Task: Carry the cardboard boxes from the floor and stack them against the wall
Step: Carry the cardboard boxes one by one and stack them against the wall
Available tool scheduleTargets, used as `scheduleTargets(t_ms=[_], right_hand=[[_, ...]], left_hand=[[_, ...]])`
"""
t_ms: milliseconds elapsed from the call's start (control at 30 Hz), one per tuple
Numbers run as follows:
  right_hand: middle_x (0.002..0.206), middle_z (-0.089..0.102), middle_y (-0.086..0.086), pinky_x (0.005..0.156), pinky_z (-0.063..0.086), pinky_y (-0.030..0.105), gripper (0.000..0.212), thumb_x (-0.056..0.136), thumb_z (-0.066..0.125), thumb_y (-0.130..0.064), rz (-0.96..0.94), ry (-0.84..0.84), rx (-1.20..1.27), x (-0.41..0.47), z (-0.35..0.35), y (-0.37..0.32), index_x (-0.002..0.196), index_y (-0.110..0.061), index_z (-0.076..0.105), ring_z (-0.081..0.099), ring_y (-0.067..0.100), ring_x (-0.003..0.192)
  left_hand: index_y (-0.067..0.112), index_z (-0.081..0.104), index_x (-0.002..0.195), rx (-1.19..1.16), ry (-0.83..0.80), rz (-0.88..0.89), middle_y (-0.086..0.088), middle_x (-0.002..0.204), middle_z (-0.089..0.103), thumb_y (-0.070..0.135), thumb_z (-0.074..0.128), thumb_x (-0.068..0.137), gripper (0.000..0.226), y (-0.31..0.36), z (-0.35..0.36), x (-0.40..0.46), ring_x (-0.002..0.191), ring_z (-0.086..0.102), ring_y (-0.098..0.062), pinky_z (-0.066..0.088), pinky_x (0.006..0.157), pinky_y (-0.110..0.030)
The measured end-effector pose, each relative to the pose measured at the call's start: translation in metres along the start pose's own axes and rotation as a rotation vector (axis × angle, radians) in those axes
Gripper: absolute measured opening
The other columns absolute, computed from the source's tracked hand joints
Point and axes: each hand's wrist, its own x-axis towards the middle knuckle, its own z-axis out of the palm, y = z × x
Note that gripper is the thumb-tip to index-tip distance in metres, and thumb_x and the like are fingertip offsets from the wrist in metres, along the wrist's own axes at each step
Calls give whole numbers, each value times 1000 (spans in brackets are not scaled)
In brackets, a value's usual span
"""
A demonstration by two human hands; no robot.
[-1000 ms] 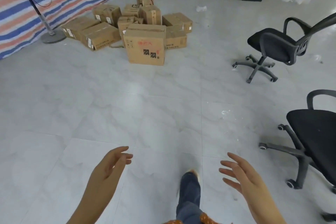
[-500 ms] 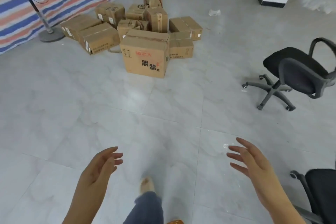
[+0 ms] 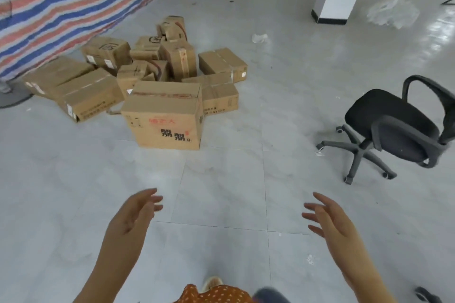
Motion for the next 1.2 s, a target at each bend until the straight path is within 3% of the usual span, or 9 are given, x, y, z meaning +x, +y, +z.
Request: scheduleTargets(t_ms=[233,400,567,733,1033,1200], right_hand=[[106,68,-2,85,51,34,28,98,45,-15,87,-14,-32,124,23,-11,122,-24,54,68,12,94],[108,66,0,89,50,38,27,99,44,-16,124,-65,-70,247,29,-27,123,-22,53,66,17,98],[105,69,-5,85,51,32,25,98,46,-18,34,-141,-140,392,29,-84,118,-28,57,68,7,91],[106,67,-8,87,51,33,24,99,46,-18,-55,-243,-217,519,43,-139,116,-32,55,67,6,93],[102,69,-10,82,51,28,25,98,46,-18,-48,-376,-251,682,132,-168,114,-34,55,67,2,89],[101,70,-10,85,52,32,24,98,47,-21,-46,-423,-291,774,197,-209,113,-35,57,68,4,90]], left_hand=[[27,64,106,6,-34,-38,10,100,71,7,45,96,29,-1,45,129,91,68,-7,52,84,-23],[25,65,103,-26,88,-117,4,96,72,5,44,97,29,-8,87,216,91,69,-12,54,79,-18],[25,64,102,-72,215,-104,-4,102,70,4,43,97,31,20,151,313,90,69,-15,54,78,-17],[25,64,103,-78,220,-130,-1,102,70,5,43,97,30,39,201,391,92,68,-15,53,83,-21],[24,64,102,-85,358,-222,-3,101,70,3,42,97,31,18,219,541,97,66,-23,53,79,-20],[30,64,101,-71,408,-240,6,94,71,10,44,98,29,27,215,654,94,68,-17,54,84,-31]])
